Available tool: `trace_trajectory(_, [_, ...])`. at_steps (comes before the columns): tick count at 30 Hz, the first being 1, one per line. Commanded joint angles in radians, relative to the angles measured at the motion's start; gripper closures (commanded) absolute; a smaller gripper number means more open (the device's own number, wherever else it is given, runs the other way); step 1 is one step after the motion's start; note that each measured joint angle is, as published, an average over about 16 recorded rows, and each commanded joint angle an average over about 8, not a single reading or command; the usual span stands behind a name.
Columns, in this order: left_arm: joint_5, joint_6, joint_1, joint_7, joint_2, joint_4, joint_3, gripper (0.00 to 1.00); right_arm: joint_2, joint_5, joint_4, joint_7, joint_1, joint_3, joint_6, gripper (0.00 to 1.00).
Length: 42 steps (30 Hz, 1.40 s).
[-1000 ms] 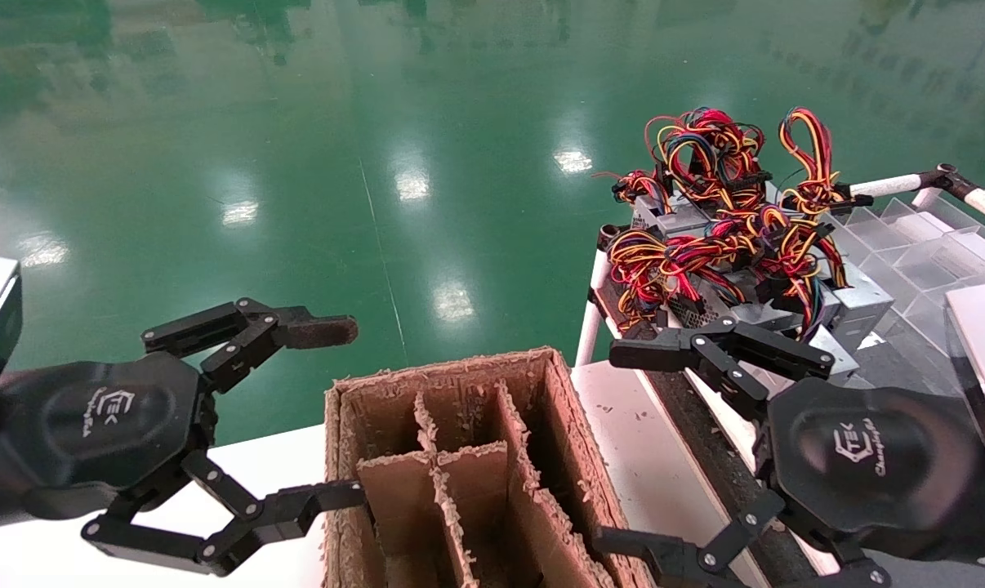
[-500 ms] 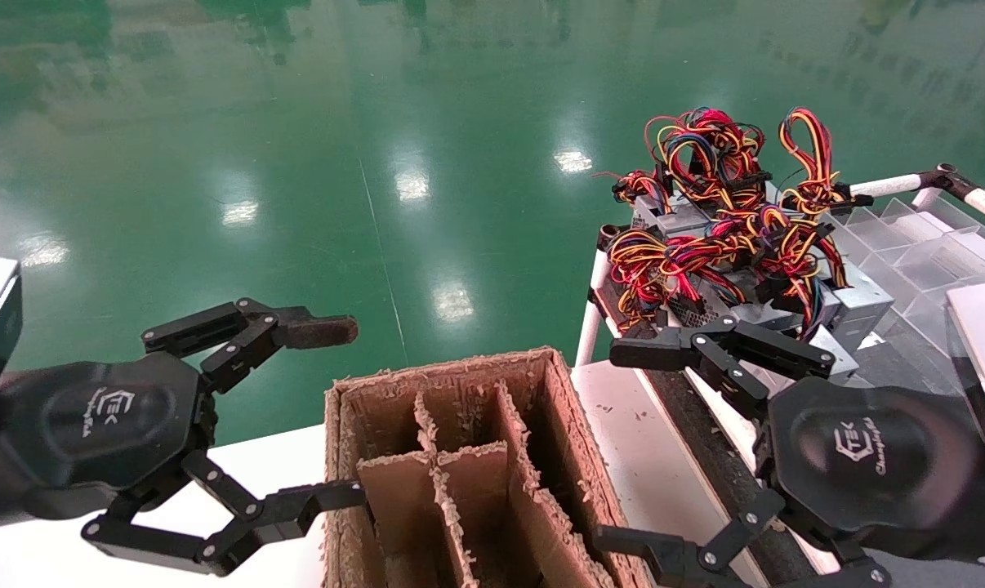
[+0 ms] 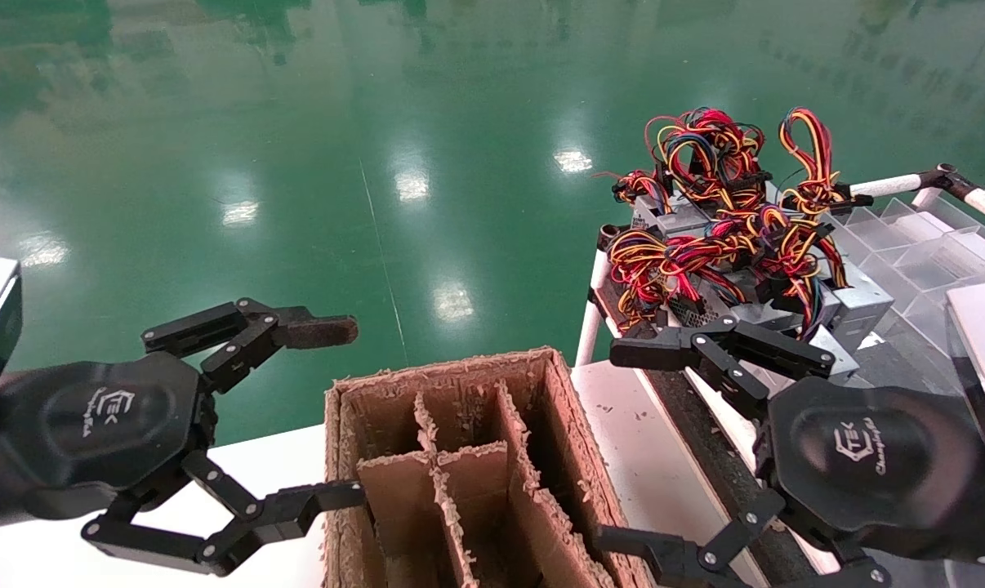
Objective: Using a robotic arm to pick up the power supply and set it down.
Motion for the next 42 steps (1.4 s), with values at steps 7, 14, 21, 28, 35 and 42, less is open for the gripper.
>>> trace_trajectory(7, [0.000, 0.000, 0.000, 0.000, 0.000, 0.000, 0.000, 0.00, 0.000, 0.000, 0.000, 0.000, 0.000, 0.000, 0.000, 0.00])
trace_trajectory(14, [0.000, 0.000, 0.000, 0.000, 0.000, 0.000, 0.000, 0.00, 0.000, 0.000, 0.000, 0.000, 0.000, 0.000, 0.000, 0.00])
trace_trajectory(21, [0.000, 0.000, 0.000, 0.000, 0.000, 0.000, 0.000, 0.00, 0.000, 0.000, 0.000, 0.000, 0.000, 0.000, 0.000, 0.00])
trace_trajectory(28, [0.000, 0.000, 0.000, 0.000, 0.000, 0.000, 0.000, 0.00, 0.000, 0.000, 0.000, 0.000, 0.000, 0.000, 0.000, 0.00])
trace_trajectory(35, [0.000, 0.000, 0.000, 0.000, 0.000, 0.000, 0.000, 0.00, 0.000, 0.000, 0.000, 0.000, 0.000, 0.000, 0.000, 0.00])
trace_trajectory(42, [0.000, 0.000, 0.000, 0.000, 0.000, 0.000, 0.000, 0.00, 0.000, 0.000, 0.000, 0.000, 0.000, 0.000, 0.000, 0.00])
